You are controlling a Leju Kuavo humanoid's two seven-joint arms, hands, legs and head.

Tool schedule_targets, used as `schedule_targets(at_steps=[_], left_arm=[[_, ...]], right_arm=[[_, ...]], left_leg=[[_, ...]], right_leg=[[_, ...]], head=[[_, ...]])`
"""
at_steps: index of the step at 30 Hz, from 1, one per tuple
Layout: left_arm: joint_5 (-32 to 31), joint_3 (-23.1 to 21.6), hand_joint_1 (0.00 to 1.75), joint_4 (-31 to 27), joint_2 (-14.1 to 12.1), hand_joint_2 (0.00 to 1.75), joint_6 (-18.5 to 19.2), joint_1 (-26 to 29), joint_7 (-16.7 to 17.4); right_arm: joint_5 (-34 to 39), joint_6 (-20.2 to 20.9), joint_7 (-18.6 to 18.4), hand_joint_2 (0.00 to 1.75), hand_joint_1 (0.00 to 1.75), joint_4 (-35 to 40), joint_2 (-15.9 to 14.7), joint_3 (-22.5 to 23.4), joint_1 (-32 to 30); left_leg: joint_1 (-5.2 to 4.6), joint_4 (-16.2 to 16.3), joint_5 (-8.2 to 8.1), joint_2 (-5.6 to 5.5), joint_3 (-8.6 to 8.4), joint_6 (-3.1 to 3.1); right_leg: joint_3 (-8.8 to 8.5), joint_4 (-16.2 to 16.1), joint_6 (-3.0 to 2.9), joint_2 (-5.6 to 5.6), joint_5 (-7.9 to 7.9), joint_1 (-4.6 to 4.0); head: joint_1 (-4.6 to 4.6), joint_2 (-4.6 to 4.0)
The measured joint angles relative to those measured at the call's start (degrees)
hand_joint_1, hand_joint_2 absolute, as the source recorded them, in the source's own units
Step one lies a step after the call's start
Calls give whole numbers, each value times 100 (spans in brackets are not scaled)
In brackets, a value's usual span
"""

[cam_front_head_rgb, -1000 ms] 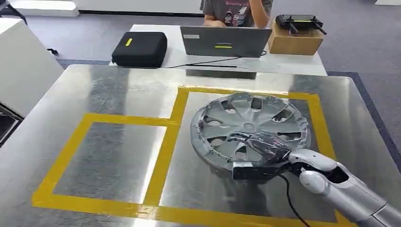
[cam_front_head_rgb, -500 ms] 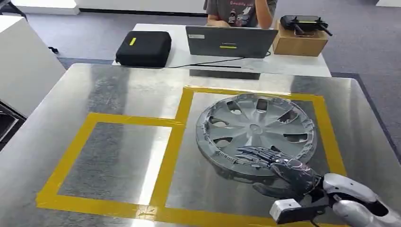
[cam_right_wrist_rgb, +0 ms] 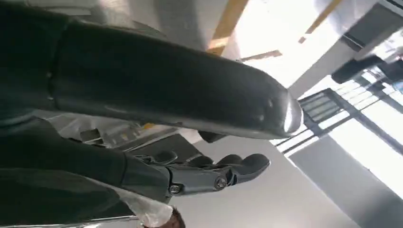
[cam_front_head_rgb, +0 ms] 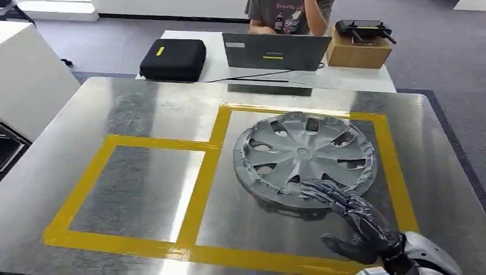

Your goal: Take the parts from the cabinet and place them on the table.

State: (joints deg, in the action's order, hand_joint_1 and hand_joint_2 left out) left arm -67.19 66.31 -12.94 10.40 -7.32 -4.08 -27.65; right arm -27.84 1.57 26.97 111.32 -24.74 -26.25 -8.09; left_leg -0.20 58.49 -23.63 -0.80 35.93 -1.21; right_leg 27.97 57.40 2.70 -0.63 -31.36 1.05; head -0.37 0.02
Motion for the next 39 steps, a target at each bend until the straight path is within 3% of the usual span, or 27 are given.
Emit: schedule_targets(at_steps=[3,5,7,8,9,11,13,14,15,18,19,20,22,23,24,25,27,28,29,30,31,33,34,35,37,38,39], left_arm=[[-2,11,0,0,7,0,-11,12,0],[-2,15,0,0,7,0,-17,8,0],[-2,15,0,0,9,0,-26,5,0],[-2,15,0,0,13,0,-31,6,2],[-2,15,0,2,20,0,-31,9,4],[-2,20,0,0,22,0,-37,9,4],[-2,22,0,0,22,0,-50,4,4],[-2,26,0,0,11,0,-55,-13,4],[0,33,0,0,20,0,-61,-15,0],[-2,46,0,0,26,0,-53,1,0],[-2,46,0,2,48,0,-48,-1,0],[-2,48,0,2,41,0,-48,-10,0],[-2,52,0,2,46,0,-46,-13,0],[-2,55,0,2,46,0,-44,-11,0],[-2,55,0,2,46,0,-31,-10,0],[-2,55,0,2,48,0,-28,-9,0],[-11,55,0,2,63,0,-2,-9,0],[-11,55,0,2,66,0,2,-11,0],[-13,57,0,2,61,0,4,-15,2],[-17,57,0,2,66,0,7,-17,4],[-17,57,0,2,66,0,11,-18,2],[-17,57,0,2,61,0,39,-8,2],[-17,63,0,2,57,0,44,1,0],[-17,63,0,2,57,0,50,10,0],[-17,70,0,2,57,0,52,12,0],[-17,72,0,2,59,0,55,8,-4],[-17,74,0,2,59,0,55,9,-9]], right_arm=[[57,-2,37,0,0,30,205,91,-143],[87,-37,39,0,0,37,308,150,-208],[146,-136,44,0,0,39,400,210,-346],[175,-181,52,0,0,39,439,243,-416],[186,-221,70,0,0,39,472,269,-470],[227,-343,96,0,0,39,540,332,-564],[313,-501,98,0,0,39,616,428,-674],[372,-585,98,175,0,39,668,502,-744],[441,-658,111,175,0,39,694,568,-791],[627,-796,236,175,0,39,835,750,-940],[684,-819,295,175,0,41,887,826,-991],[719,-822,334,175,0,44,942,887,-1036],[769,-813,387,175,0,44,1048,1016,-1083],[778,-811,404,175,0,44,1097,1051,-1114],[778,-809,413,175,0,44,1132,1075,-1145],[784,-809,417,175,0,44,1158,1101,-1169],[817,-800,424,175,0,44,1219,1163,-1213],[835,-795,435,175,0,44,1239,1180,-1219],[861,-787,457,175,0,44,1265,1193,-1215],[885,-778,476,175,0,50,1291,1204,-1219],[894,-776,487,175,0,50,1324,1213,-1238],[894,-769,513,175,0,50,1370,1228,-1290],[894,-763,516,175,0,50,1394,1235,-1296],[894,-760,516,175,0,50,1416,1237,-1295],[894,-758,524,175,0,50,1440,1241,-1307],[889,-758,524,175,0,50,1457,1241,-1309],[881,-758,535,175,0,50,1468,1241,-1308]], left_leg=[[16,2,74,-5,36,121],[30,296,-369,13,122,181],[40,1179,-1018,15,348,228],[40,1576,-1208,15,415,235],[40,1727,-1234,16,387,228],[37,1282,-985,15,-25,178],[-3,138,-679,12,-778,46],[-18,-201,-824,15,-965,-26],[-30,-190,-711,21,-928,13],[-72,-259,-621,22,-879,-56],[-3,-358,-507,59,-834,-81],[-15,-379,-436,71,-788,-111],[-13,-363,-328,84,-625,-147],[-18,-358,-269,92,-542,-148],[-18,-346,-203,103,-442,-142],[-15,-331,-148,107,-357,-129],[3,-279,-55,108,-191,-85],[10,-230,-23,107,-128,-54],[-4,-170,-2,105,-87,-21],[-26,-99,20,106,-28,6],[-35,-94,83,107,-23,40],[-19,-109,164,104,0,93],[-3,-92,163,102,37,122],[5,41,-129,97,94,162],[21,796,-842,96,269,218],[26,1272,-1113,96,357,234],[29,1616,-1225,97,384,239]], right_leg=[[125,-20,-136,6,43,7],[208,-23,-254,41,120,15],[258,-14,-271,69,213,1],[326,-3,-275,84,268,-10],[391,8,-276,91,307,-23],[514,33,-276,94,379,-51],[575,40,-268,91,446,-82],[602,39,-243,99,484,-95],[610,18,-204,102,529,-79],[612,-30,-85,100,646,-51],[651,12,-64,82,589,-39],[747,140,-30,68,322,-49],[983,924,1,72,-346,-31],[1074,1329,20,72,-560,-28],[1101,1629,42,72,-616,-28],[1011,1650,56,73,-489,-25],[481,1033,81,74,-37,3],[116,519,97,75,71,23],[-228,15,110,72,-68,50],[-451,-300,61,48,-166,9],[-306,-253,5,62,-170,12],[-257,-219,-84,65,-123,-12],[-196,-234,-170,95,-58,25],[-131,-229,-214,101,-3,17],[3,-226,-270,110,114,8],[58,-217,-271,116,175,1],[106,-205,-269,118,240,-7]], head=[[9,0],[-15,0],[-22,0],[-20,0],[-22,0],[-22,0],[-22,0],[-11,0],[-11,0],[-17,0],[-15,0],[0,0],[13,0],[2,0],[9,0],[7,0],[5,0],[9,0],[13,0],[15,0],[15,0],[22,0],[31,0],[0,0],[-20,0],[-17,0],[-15,0]])
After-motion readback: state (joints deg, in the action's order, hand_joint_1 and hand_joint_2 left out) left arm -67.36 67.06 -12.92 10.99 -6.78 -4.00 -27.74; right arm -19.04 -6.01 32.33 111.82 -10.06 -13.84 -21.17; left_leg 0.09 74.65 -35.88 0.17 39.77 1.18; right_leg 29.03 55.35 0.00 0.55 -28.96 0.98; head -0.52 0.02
